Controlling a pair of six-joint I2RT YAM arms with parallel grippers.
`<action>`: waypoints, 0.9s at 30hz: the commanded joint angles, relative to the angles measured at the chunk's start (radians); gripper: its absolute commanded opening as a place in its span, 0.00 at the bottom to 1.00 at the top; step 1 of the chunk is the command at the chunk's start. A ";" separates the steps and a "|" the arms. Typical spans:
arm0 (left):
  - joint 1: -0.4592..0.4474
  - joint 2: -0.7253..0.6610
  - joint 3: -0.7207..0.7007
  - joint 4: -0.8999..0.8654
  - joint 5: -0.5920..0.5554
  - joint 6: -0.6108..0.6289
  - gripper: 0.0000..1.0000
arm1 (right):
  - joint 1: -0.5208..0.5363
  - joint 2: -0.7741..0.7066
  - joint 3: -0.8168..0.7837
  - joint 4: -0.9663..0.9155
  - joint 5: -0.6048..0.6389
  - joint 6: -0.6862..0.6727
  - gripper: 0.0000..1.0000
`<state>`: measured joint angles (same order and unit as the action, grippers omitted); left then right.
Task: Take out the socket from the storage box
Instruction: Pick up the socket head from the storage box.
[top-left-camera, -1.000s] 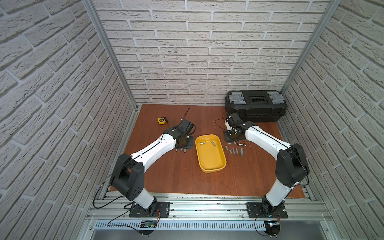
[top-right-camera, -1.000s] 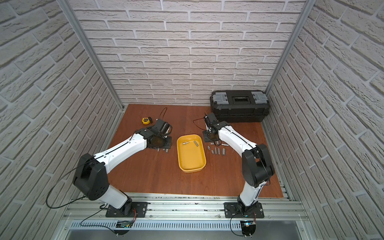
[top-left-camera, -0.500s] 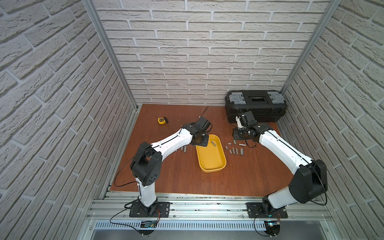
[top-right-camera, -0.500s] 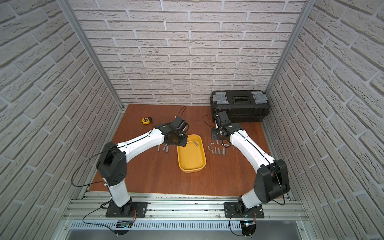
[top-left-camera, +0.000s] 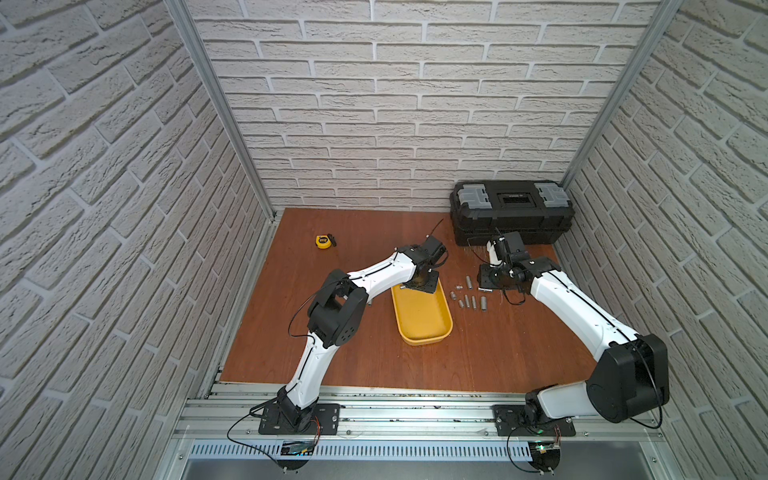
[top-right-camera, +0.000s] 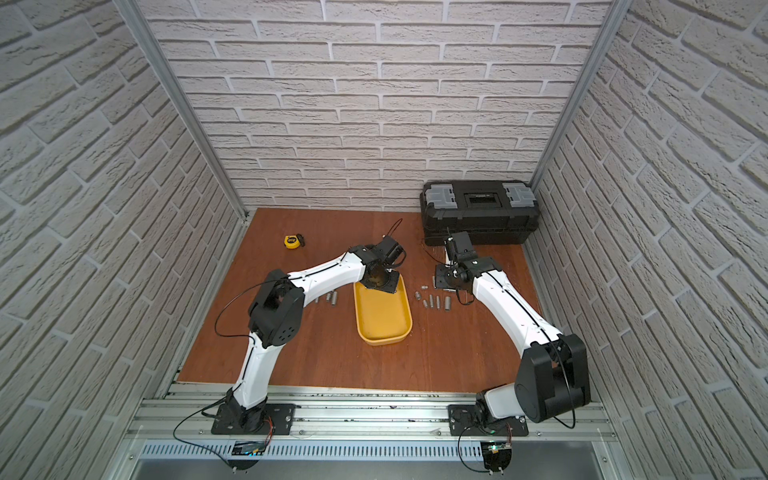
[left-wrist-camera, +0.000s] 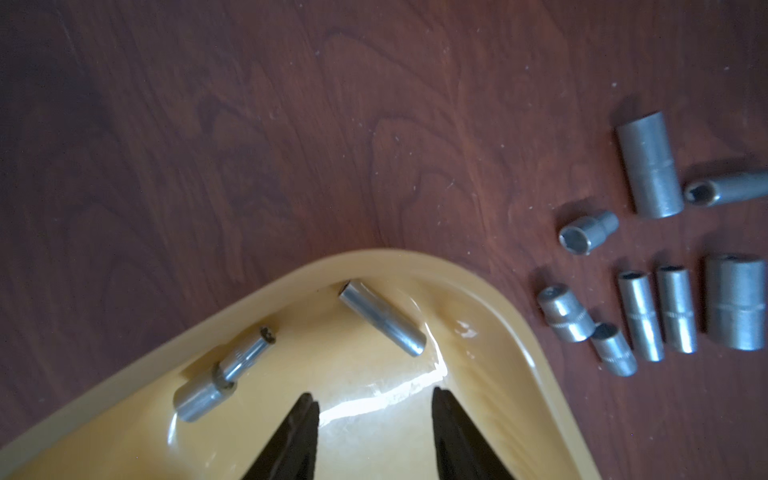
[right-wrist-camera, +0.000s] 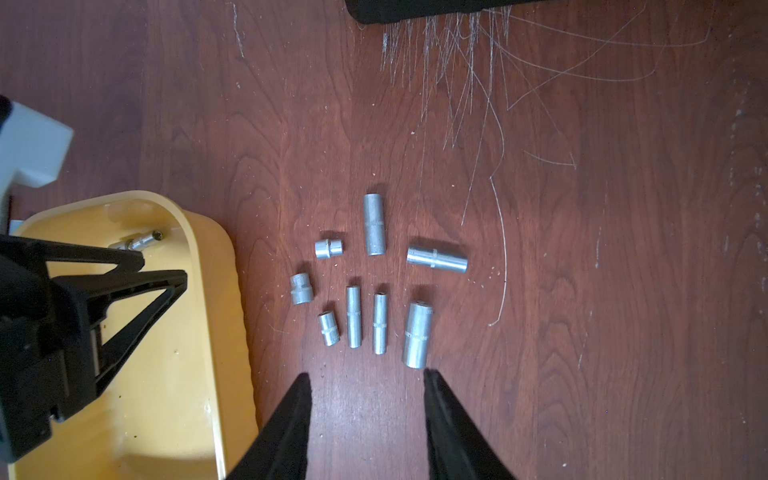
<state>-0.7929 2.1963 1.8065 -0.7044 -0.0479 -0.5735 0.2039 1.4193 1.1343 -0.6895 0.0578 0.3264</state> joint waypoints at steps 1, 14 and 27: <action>-0.007 0.048 0.060 -0.035 -0.020 -0.003 0.48 | -0.009 -0.034 -0.019 0.024 -0.019 0.014 0.46; -0.009 0.136 0.093 -0.030 -0.044 -0.006 0.48 | -0.011 -0.026 -0.038 0.030 -0.038 0.020 0.46; -0.009 0.127 0.031 -0.004 -0.042 0.012 0.16 | -0.011 -0.017 -0.042 0.032 -0.052 0.022 0.46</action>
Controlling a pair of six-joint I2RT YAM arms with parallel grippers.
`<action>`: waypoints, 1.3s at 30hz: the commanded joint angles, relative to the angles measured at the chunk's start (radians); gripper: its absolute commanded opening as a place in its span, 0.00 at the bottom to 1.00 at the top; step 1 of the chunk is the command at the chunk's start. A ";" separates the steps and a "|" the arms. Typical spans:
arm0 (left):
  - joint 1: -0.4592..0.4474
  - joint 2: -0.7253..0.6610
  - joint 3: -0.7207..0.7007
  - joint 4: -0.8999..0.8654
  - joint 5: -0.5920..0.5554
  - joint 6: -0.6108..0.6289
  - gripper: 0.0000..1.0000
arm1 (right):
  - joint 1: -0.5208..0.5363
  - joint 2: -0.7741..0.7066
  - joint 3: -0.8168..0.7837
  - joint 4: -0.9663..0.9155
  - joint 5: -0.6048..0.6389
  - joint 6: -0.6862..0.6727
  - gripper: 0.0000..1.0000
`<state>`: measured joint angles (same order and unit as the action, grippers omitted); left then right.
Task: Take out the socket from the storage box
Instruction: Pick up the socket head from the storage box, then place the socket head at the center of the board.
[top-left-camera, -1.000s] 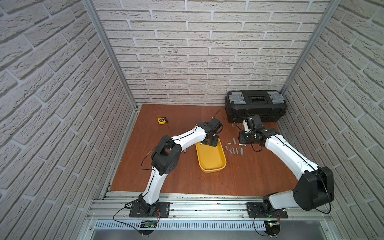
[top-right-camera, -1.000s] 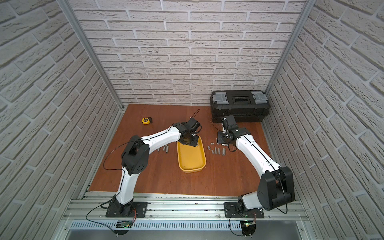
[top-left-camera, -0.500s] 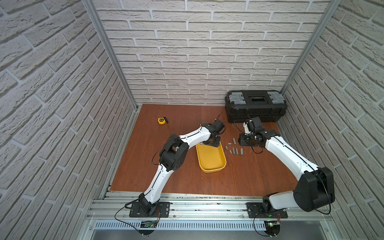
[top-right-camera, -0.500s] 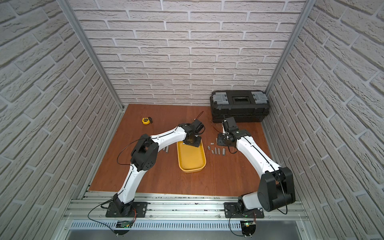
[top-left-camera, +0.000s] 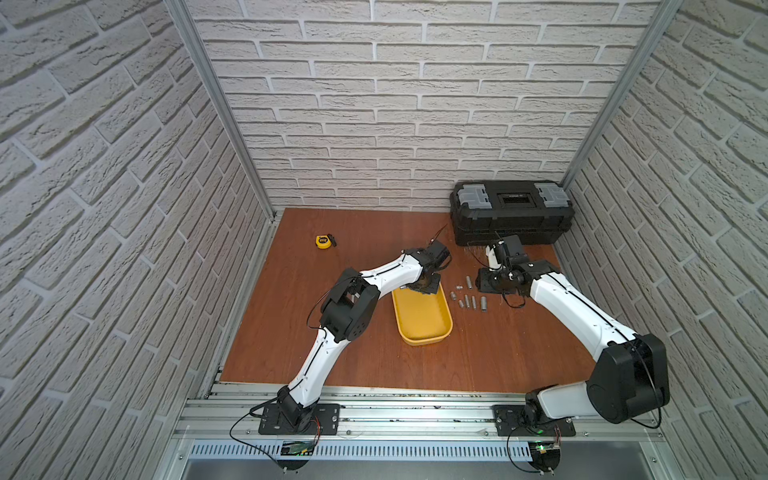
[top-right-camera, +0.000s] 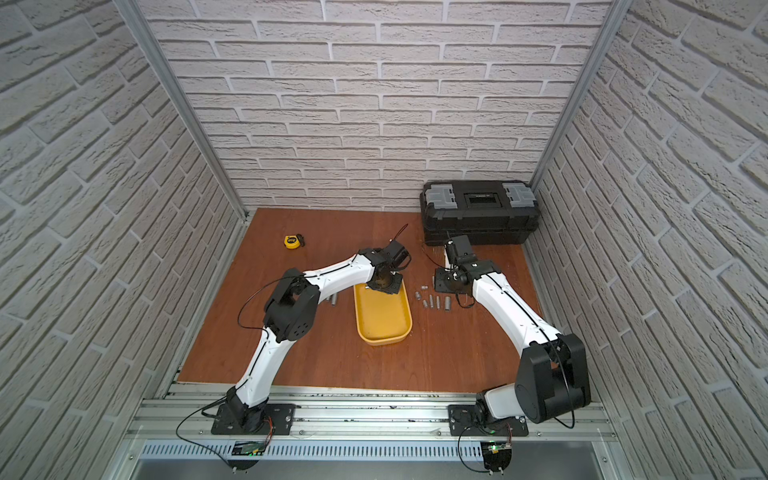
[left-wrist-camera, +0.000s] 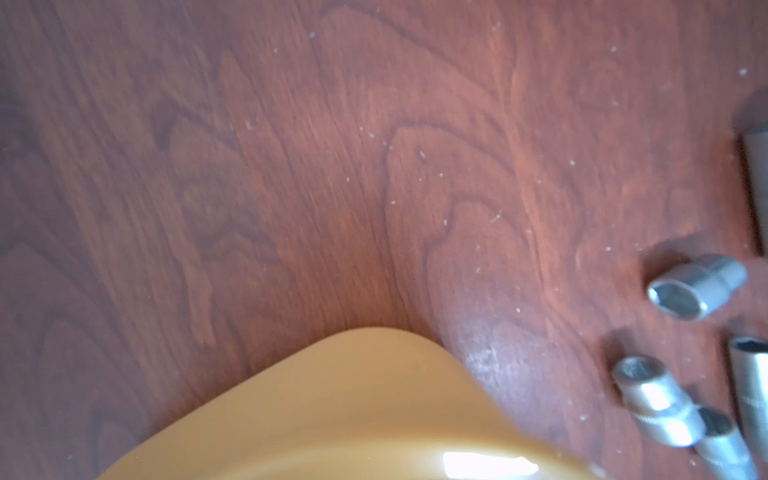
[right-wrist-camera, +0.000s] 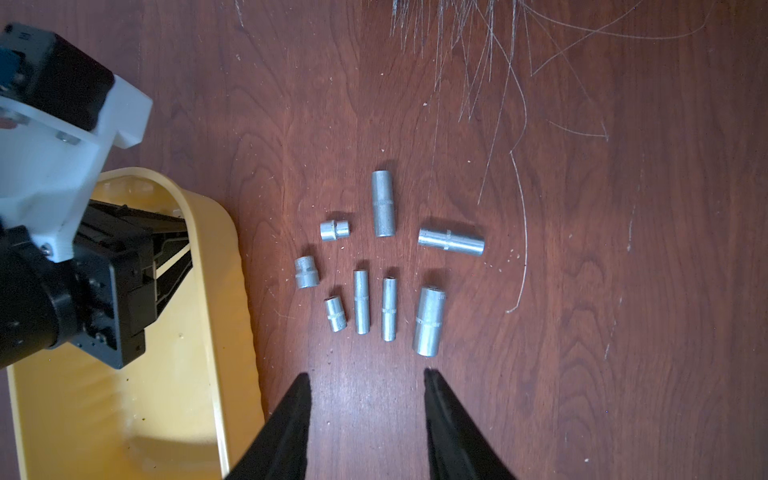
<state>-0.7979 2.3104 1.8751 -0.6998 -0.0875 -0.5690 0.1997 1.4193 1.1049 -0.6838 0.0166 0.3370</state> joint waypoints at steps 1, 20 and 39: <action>-0.004 0.008 -0.044 -0.007 -0.002 0.006 0.15 | -0.006 -0.016 -0.014 0.026 -0.011 0.011 0.46; 0.042 -0.537 -0.339 -0.004 -0.150 0.018 0.10 | -0.008 -0.008 -0.004 0.026 -0.016 0.009 0.46; 0.400 -0.808 -0.922 0.097 -0.068 -0.061 0.11 | -0.008 0.001 -0.005 0.038 -0.032 0.017 0.45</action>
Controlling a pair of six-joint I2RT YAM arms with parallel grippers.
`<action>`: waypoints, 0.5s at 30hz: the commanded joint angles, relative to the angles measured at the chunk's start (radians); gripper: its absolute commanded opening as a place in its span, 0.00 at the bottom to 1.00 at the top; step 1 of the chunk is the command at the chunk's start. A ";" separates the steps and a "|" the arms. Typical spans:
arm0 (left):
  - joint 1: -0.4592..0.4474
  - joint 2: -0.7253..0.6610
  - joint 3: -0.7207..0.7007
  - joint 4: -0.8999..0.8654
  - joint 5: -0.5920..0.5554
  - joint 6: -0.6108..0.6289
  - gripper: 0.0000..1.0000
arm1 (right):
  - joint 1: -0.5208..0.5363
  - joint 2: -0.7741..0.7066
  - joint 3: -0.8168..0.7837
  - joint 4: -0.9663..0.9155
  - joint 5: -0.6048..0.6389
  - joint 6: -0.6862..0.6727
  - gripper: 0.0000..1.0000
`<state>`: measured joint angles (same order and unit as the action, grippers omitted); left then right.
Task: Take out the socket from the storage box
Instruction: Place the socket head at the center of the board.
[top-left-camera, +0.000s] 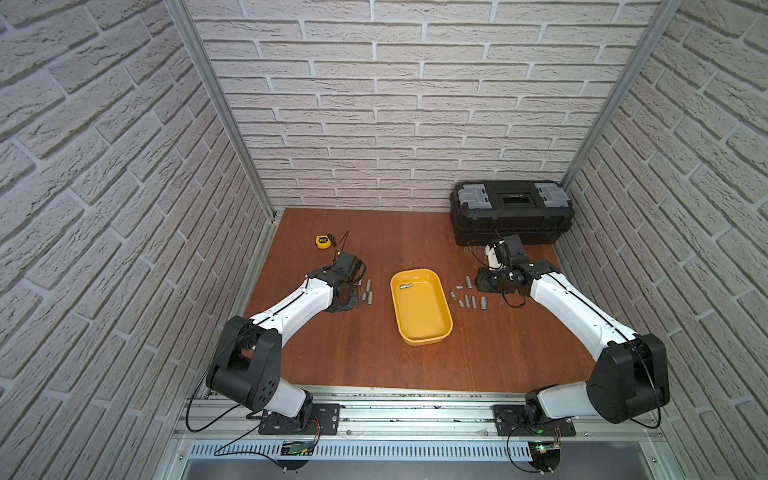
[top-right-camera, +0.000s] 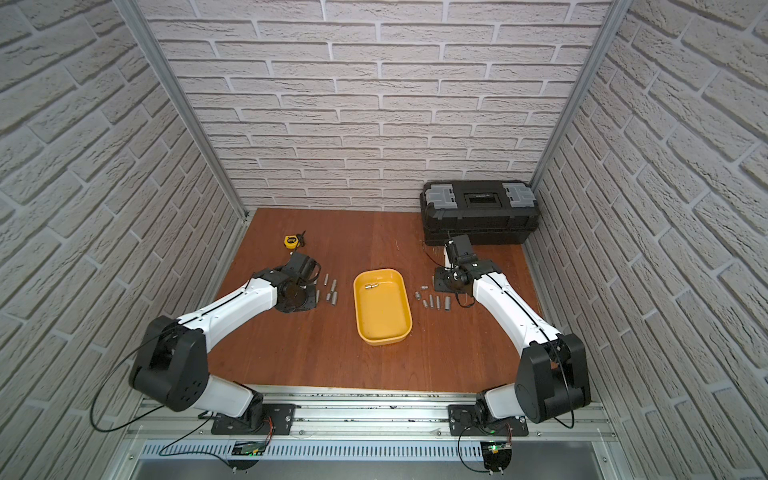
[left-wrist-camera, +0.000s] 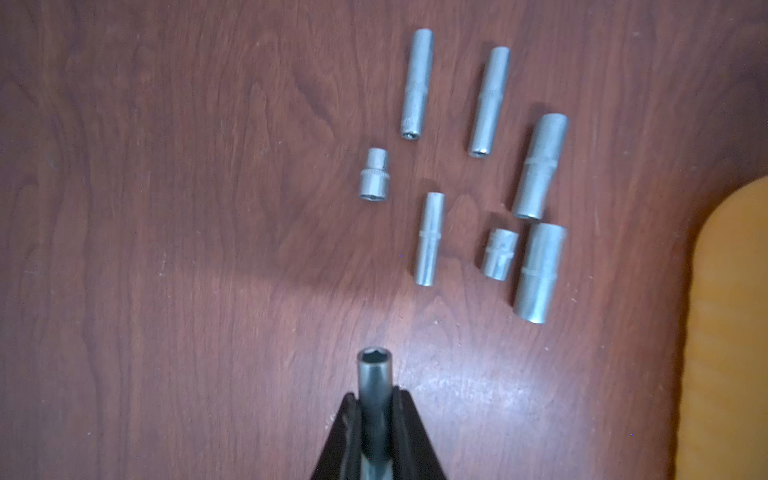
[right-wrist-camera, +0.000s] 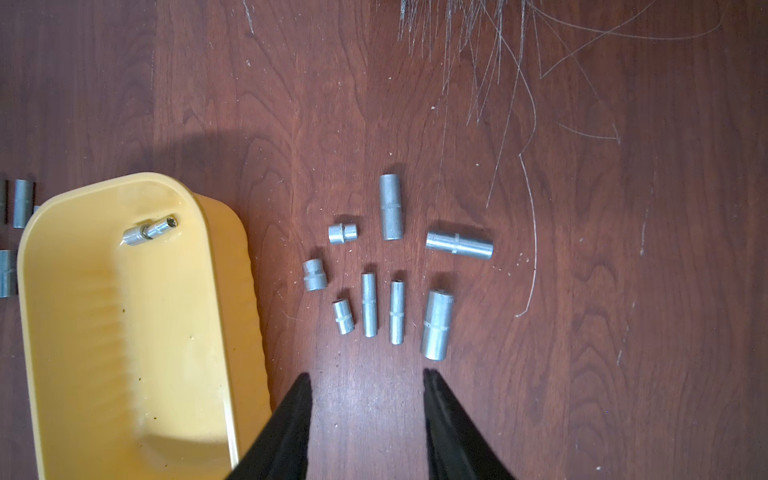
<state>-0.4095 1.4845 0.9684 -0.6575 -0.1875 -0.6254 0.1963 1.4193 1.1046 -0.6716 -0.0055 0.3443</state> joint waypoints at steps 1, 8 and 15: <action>0.014 0.035 -0.018 0.065 0.039 -0.003 0.11 | -0.005 0.003 -0.005 0.026 -0.011 0.010 0.45; 0.022 0.110 -0.035 0.105 0.054 0.000 0.12 | -0.005 -0.001 -0.005 0.011 -0.001 0.001 0.45; 0.030 0.145 -0.042 0.122 0.057 0.006 0.14 | -0.005 0.002 -0.005 0.012 -0.005 0.004 0.45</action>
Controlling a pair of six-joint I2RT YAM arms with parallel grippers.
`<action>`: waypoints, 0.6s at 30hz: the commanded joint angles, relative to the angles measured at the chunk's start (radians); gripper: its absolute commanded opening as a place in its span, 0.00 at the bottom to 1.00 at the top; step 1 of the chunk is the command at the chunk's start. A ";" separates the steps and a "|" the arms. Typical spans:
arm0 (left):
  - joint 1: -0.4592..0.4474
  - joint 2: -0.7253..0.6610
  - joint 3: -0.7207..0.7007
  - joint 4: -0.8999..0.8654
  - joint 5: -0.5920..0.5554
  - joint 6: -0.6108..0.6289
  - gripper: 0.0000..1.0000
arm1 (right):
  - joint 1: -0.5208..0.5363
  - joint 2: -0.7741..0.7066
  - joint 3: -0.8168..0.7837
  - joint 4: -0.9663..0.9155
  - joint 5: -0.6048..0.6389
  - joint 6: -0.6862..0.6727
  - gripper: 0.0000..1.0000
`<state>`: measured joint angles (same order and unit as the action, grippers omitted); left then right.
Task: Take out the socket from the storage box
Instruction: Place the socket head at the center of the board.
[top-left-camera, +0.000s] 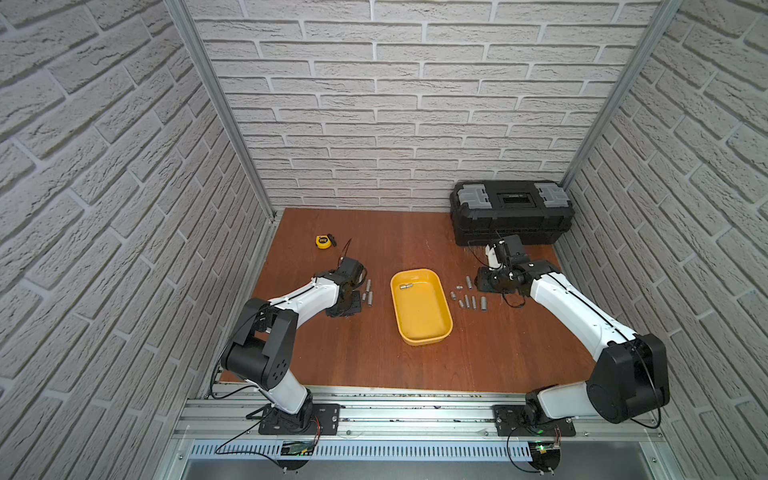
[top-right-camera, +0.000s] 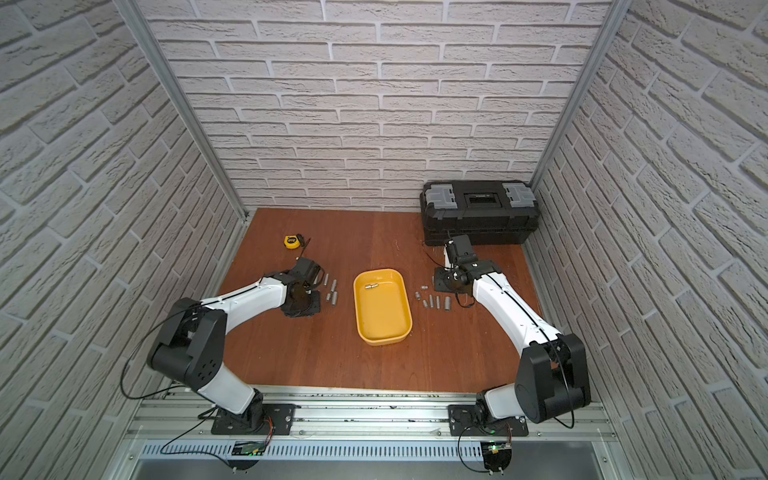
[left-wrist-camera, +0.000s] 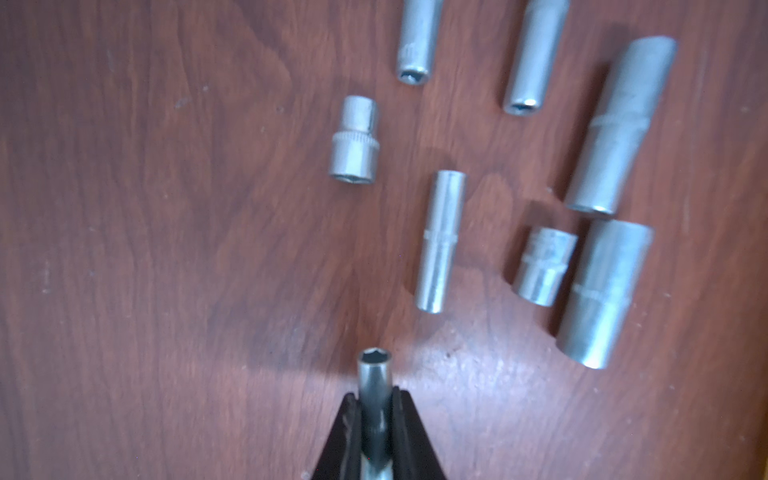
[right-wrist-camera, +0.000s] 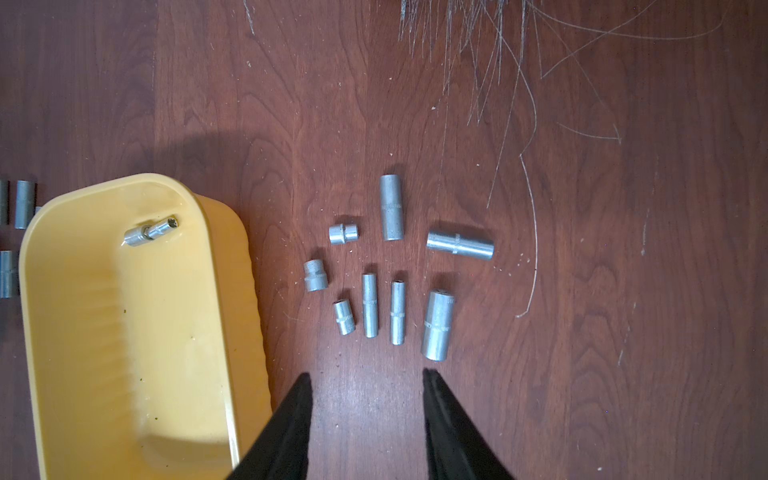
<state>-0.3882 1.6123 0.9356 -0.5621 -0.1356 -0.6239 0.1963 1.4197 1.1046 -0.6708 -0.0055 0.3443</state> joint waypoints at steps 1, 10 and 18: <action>0.009 0.022 -0.008 0.027 0.006 0.006 0.14 | -0.005 0.002 -0.004 0.011 -0.005 0.003 0.45; 0.009 0.022 -0.013 0.030 0.006 0.005 0.22 | -0.004 -0.001 0.003 0.000 -0.007 -0.002 0.45; 0.009 -0.004 0.000 0.010 0.004 0.004 0.28 | 0.001 -0.002 0.010 0.002 -0.037 -0.004 0.45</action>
<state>-0.3862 1.6367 0.9352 -0.5461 -0.1310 -0.6220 0.1963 1.4197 1.1049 -0.6735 -0.0219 0.3439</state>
